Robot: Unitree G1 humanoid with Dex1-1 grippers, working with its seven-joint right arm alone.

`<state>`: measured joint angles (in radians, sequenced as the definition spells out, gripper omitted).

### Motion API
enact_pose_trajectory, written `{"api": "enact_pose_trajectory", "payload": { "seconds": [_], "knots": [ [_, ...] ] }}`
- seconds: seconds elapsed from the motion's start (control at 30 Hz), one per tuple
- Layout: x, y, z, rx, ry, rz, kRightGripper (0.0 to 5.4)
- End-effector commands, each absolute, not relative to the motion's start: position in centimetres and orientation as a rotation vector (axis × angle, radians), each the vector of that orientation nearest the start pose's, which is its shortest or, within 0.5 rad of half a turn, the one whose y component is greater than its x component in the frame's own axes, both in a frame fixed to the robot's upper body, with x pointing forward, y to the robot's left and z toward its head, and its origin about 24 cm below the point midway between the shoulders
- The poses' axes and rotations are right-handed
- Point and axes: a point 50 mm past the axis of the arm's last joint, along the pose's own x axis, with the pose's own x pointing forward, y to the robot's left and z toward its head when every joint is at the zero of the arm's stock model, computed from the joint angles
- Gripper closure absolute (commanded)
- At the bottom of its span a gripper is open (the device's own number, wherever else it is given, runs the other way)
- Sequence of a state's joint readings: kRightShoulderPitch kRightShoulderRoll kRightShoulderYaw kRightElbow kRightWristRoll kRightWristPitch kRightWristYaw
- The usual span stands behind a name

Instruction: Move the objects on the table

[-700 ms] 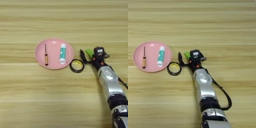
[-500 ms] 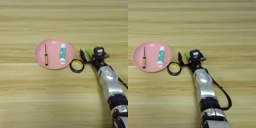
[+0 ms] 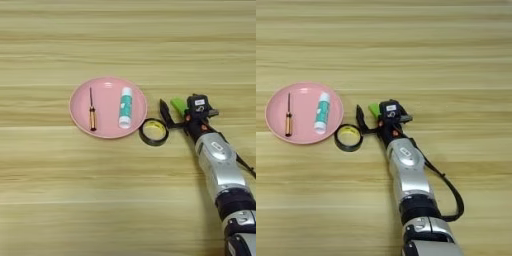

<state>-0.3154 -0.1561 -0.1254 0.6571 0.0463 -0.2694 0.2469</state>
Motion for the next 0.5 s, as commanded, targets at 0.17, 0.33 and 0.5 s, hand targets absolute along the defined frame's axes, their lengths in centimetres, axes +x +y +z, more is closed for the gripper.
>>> {"api": "enact_pose_trajectory", "payload": {
  "seconds": [0.17, 0.33, 0.5],
  "knots": [
    [32.3, -19.1, 4.2, -0.098, -0.044, 0.152, 0.01],
    [32.3, -19.2, 3.4, -0.115, 0.027, 0.154, 0.01],
    [32.5, -19.4, 2.5, -0.078, 0.108, 0.152, 0.01]
  ]
}}
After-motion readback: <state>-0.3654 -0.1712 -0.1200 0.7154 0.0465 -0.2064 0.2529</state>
